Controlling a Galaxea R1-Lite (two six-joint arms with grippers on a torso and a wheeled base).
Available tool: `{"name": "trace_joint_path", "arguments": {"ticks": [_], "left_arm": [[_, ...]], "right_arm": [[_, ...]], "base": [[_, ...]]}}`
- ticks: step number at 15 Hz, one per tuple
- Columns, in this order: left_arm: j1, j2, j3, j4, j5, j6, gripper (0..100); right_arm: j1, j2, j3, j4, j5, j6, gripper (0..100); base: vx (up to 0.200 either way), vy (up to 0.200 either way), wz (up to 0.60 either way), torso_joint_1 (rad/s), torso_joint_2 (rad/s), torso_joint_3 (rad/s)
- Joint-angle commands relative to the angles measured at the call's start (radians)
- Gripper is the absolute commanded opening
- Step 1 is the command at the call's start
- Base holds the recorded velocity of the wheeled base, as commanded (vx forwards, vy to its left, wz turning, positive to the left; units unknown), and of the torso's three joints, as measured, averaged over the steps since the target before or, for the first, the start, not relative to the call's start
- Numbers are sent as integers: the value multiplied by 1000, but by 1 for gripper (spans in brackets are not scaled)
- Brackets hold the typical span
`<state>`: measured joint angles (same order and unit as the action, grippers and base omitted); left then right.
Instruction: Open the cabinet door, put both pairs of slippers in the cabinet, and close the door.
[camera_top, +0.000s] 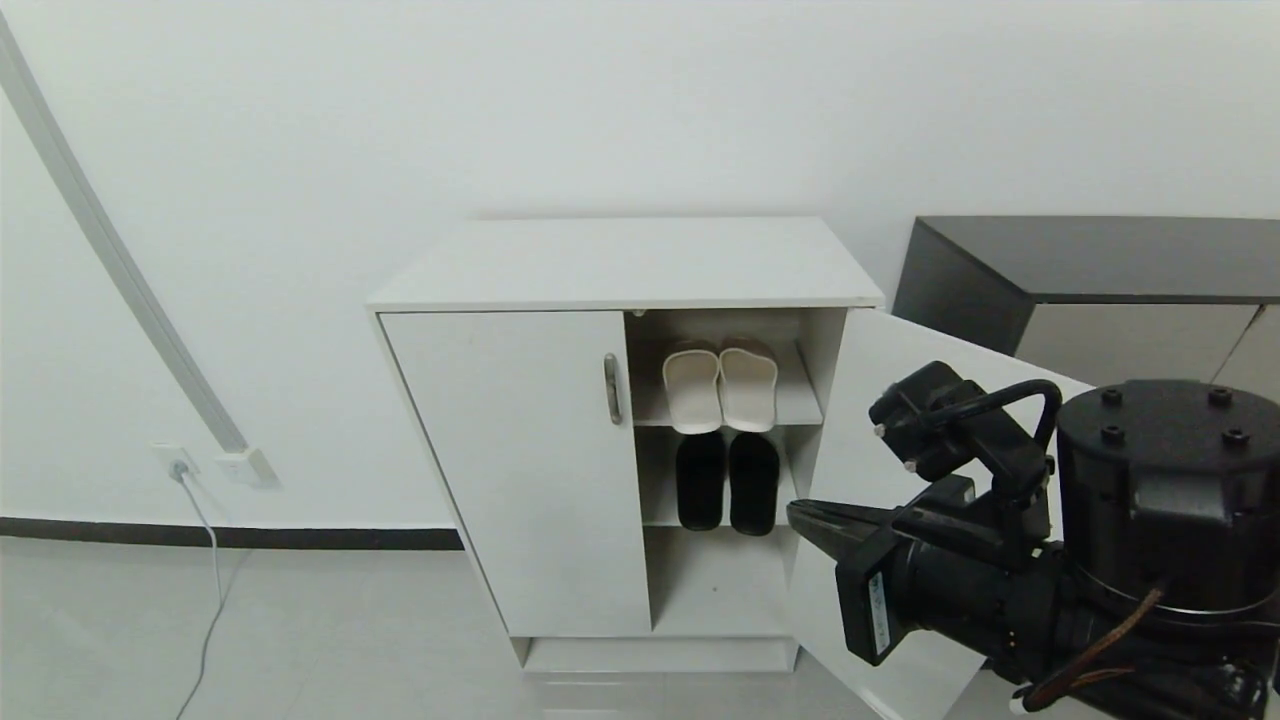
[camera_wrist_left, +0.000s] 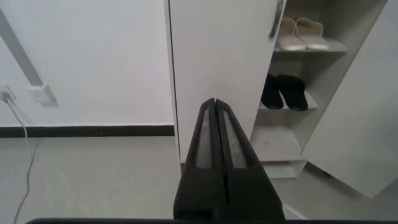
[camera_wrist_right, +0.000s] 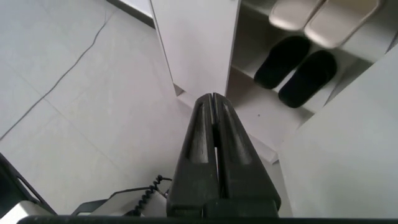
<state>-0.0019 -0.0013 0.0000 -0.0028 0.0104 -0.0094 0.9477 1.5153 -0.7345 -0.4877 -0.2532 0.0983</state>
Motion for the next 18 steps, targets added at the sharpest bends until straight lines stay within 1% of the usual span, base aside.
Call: {"name": "trace_joint_path", "arguments": {"ticks": [1,9,14,18], "left_arm": [[0,1,0,0,0,0,0],[0,1,0,0,0,-1,0],[0,1,0,0,0,-1,0],[0,1,0,0,0,-1,0]], "right_arm": [[0,2,1,0,0,0,0],[0,2,9,-2,2,-3,0],[0,-3,33,-5,5,-38,0],[0,-1,33,-3,6,-38,0]], "base": [[0,0,0,188,-505,-325],[0,0,0,214,-533,-319],[0,0,0,258,-591,-336],[0,0,0,198,-437,-242]]}}
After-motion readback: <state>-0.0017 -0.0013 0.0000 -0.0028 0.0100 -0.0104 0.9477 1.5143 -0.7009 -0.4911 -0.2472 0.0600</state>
